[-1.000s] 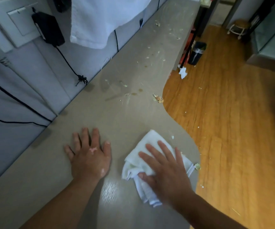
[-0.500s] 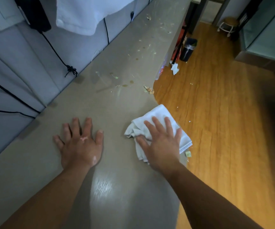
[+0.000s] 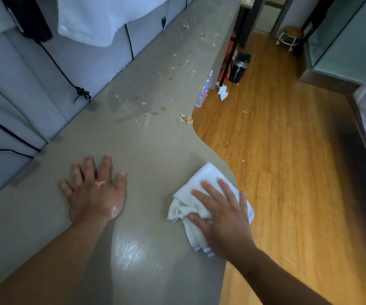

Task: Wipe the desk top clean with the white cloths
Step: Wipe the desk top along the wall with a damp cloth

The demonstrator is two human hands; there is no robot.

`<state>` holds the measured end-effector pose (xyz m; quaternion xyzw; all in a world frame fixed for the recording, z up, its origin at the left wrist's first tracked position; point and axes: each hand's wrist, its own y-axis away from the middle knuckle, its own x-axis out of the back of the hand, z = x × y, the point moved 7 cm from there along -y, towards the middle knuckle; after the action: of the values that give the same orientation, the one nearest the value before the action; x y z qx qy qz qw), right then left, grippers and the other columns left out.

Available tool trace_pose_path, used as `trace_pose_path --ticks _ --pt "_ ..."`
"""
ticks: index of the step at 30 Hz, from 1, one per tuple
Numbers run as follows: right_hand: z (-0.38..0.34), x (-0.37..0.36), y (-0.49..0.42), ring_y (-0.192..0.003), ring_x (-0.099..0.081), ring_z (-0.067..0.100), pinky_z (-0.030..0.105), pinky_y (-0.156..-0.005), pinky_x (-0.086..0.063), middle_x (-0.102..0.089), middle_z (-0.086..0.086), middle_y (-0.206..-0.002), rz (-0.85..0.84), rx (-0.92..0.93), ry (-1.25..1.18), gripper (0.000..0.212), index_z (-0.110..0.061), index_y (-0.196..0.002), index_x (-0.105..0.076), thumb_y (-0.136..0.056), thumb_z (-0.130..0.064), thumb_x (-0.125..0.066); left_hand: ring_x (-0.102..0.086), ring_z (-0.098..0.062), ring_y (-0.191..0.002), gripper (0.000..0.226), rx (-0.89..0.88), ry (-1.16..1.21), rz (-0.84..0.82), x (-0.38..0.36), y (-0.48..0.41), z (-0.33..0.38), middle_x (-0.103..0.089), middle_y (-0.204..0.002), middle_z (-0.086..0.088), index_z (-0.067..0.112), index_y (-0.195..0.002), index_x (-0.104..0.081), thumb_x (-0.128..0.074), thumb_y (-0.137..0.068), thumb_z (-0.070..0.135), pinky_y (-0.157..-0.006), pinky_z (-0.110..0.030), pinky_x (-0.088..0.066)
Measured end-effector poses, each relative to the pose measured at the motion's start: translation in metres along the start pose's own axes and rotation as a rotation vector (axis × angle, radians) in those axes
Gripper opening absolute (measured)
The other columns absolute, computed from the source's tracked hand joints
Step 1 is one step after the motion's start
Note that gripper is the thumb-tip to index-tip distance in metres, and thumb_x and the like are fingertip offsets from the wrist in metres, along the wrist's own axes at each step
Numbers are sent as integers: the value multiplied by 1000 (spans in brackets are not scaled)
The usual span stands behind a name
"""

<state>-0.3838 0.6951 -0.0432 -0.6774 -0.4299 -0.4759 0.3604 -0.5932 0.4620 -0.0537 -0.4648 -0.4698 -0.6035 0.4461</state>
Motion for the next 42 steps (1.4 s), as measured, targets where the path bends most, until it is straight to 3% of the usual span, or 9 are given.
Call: trace_pose_path --ticks 6,10,13,16,22,26,32,37,42 --pt "24 1 -76 -157 -4 16 59 -122 -14 -31 -22 -163 -106 -96 15 58 -50 -149 -41 -97 -75 -32 1 -32 -158 70 11 -20 -26 0 -3 3 -2 -173 -1 41 -161 -8 -13 -98 70 -125 -63 -2" --pt "27 0 -117 -158 -6 20 54 -122 -21 -27 -20 -166 -107 -110 15 58 -47 -153 -37 -100 -69 -36 4 -31 -158 71 19 -24 -42 3 -8 7 2 -173 0 42 -161 -5 -9 -97 72 -125 -62 0" --pt "24 -2 -146 -156 -12 22 50 -120 -29 -27 -18 -166 -104 -80 -4 67 -48 -153 -37 -94 -74 -18 4 -31 -158 71 30 -35 -40 3 -13 9 2 -173 0 43 -161 -4 -8 -96 72 -125 -62 0" --pt "21 -5 -155 -156 -19 26 59 -119 -32 -30 -10 -166 -99 -33 -37 65 -43 -153 -41 -97 -70 -22 4 -31 -159 71 58 -47 -31 3 -19 11 2 -173 1 43 -161 -2 -8 -96 73 -125 -62 0" --pt "-2 -6 -110 -147 -43 35 70 -107 -37 -57 -4 -151 40 189 44 54 -35 -136 -66 -94 -62 -46 8 -29 -159 73 110 -19 -42 6 -37 17 8 -173 2 43 -161 5 -3 -95 74 -125 -62 1" --pt "-35 -13 -73 -136 -57 32 68 -103 -39 -66 -8 -140 169 495 59 49 -40 -120 -75 -86 -67 -53 9 -29 -159 74 145 -12 -43 5 -50 18 9 -173 2 43 -161 6 0 -94 74 -125 -61 1" --pt "-33 -19 -119 -149 -43 24 69 -109 -35 -53 -14 -153 20 711 -51 53 -44 -133 -66 -93 -75 -52 3 -30 -159 78 154 -24 -22 8 -62 17 3 -173 1 42 -160 6 3 -91 77 -125 -61 -5" --pt "-25 -22 -205 -152 -35 23 68 -113 -33 -50 -14 -156 -96 586 -9 55 -44 -141 -58 -97 -73 -42 4 -29 -159 79 169 -35 -26 8 -63 17 2 -173 2 43 -161 4 2 -89 77 -125 -59 -4" --pt "-14 -27 -294 -156 -19 20 64 -121 -16 -41 -15 -160 -115 258 -59 58 -45 -146 -51 -97 -72 -35 3 -29 -159 78 163 -32 -11 9 -62 18 -2 -173 1 43 -161 0 -1 -90 77 -125 -60 -5"
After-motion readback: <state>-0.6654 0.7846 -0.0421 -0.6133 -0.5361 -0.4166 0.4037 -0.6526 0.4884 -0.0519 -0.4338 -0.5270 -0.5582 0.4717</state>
